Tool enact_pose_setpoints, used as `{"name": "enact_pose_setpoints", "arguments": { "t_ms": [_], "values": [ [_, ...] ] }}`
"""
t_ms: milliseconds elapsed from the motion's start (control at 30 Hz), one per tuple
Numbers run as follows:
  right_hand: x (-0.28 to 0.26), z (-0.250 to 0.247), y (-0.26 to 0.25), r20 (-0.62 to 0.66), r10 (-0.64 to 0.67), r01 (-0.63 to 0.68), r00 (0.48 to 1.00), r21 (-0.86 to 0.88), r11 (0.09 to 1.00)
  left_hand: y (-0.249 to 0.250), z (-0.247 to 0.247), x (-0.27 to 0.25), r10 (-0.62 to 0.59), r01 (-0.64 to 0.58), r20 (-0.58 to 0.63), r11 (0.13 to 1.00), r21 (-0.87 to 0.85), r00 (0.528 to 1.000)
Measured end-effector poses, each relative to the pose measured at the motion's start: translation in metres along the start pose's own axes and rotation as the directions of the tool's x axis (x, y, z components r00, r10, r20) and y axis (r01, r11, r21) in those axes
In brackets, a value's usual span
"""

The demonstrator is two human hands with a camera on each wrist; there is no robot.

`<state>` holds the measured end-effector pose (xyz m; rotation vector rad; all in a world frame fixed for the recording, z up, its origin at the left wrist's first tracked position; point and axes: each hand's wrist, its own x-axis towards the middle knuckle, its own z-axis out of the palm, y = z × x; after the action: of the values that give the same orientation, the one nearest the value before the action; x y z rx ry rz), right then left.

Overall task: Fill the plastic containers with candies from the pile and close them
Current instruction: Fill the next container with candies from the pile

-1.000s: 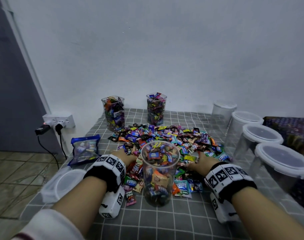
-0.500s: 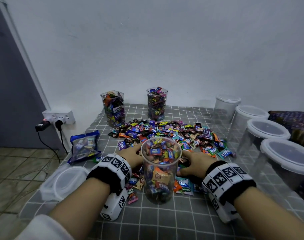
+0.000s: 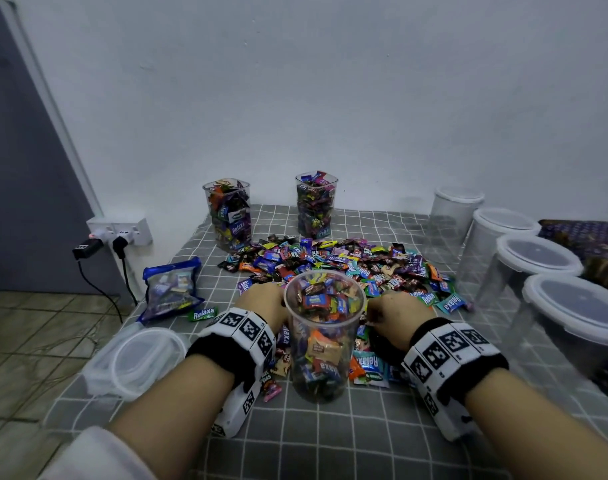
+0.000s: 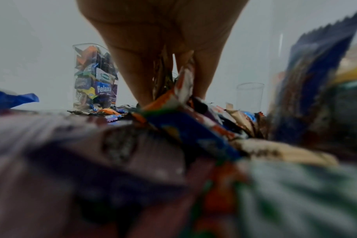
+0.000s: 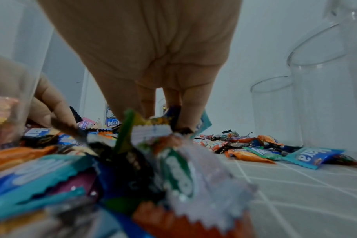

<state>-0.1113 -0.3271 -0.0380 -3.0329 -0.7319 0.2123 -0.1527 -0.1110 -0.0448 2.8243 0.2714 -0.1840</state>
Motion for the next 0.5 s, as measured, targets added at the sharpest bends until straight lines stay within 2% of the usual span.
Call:
{"name": "enact_pose_setpoints", "arguments": {
  "t_ms": [167, 267, 500],
  "values": [
    [-0.004, -0.004, 0.000, -0.017, 0.040, -0.039, 0.999, 0.072, 0.997, 0.003, -0.002, -0.004, -0.010, 0.006, -0.081, 0.998, -0.059, 0.997],
    [-0.006, -0.005, 0.001, -0.054, 0.064, -0.056, 0.996, 0.136, 0.989, 0.005, -0.005, -0.010, -0.018, 0.002, -0.183, 0.996, -0.087, 0.983],
    [-0.014, -0.010, 0.006, -0.237, 0.109, -0.045, 0.965, 0.259, 0.965, 0.009, -0.009, -0.021, -0.017, -0.043, -0.290, 0.978, -0.202, 0.957]
  ]
}}
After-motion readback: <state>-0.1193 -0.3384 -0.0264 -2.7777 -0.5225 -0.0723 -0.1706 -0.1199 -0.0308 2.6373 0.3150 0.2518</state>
